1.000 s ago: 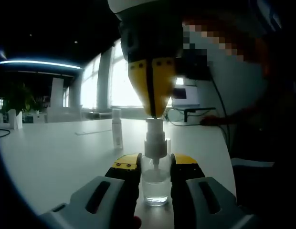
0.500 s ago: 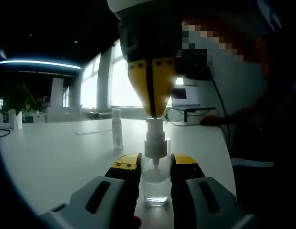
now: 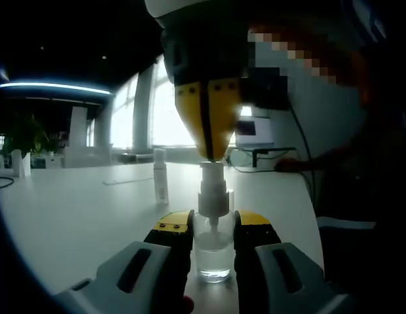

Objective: Clamp pump bottle remove cover press pump head put on cover

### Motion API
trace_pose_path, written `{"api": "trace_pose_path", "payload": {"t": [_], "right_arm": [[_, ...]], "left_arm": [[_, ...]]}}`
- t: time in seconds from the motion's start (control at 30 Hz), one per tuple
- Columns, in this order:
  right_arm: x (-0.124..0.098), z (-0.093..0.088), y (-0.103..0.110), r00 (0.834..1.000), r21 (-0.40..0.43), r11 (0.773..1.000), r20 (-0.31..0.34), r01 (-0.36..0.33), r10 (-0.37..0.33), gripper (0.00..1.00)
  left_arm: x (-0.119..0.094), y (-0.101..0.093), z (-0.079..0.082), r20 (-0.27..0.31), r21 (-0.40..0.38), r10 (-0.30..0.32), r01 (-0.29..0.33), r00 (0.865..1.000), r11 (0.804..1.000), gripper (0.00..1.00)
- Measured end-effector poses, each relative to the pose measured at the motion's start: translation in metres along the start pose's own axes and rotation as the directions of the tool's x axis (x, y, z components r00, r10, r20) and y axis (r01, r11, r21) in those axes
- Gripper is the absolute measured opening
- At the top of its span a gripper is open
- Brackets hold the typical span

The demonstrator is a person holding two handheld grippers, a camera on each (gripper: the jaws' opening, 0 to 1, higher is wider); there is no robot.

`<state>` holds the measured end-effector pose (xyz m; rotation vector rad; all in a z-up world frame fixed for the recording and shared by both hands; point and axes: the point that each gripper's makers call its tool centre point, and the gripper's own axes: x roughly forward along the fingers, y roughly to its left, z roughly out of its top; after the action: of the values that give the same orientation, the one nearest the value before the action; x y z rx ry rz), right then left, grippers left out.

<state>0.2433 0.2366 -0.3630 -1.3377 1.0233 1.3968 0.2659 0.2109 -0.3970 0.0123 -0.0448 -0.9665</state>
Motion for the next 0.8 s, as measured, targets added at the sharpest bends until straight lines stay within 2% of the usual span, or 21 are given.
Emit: {"api": "trace_pose_path", "payload": {"t": [0.23,0.5,0.8], "right_arm": [[0.0047,0.0004,0.0000,1.000,0.019,1.000,-0.003,0.000,0.000,0.00],[0.0049,0.0012,-0.0018,0.999,-0.029,0.999,-0.030,0.017,-0.017,0.00],[-0.0011,0.0003,-0.0026,1.000,-0.001,1.000,0.015,0.002,-0.002,0.00]], "left_arm": [[-0.0004,-0.0001,0.0003,0.000,0.000,0.000,0.000,1.000,1.000,0.15],[-0.0005,-0.0009,0.0006,0.000,0.001,0.001,-0.001,1.000,1.000,0.15],[-0.0002,-0.0007,0.0004,0.000,0.001,0.000,0.000,1.000,1.000,0.15]]}}
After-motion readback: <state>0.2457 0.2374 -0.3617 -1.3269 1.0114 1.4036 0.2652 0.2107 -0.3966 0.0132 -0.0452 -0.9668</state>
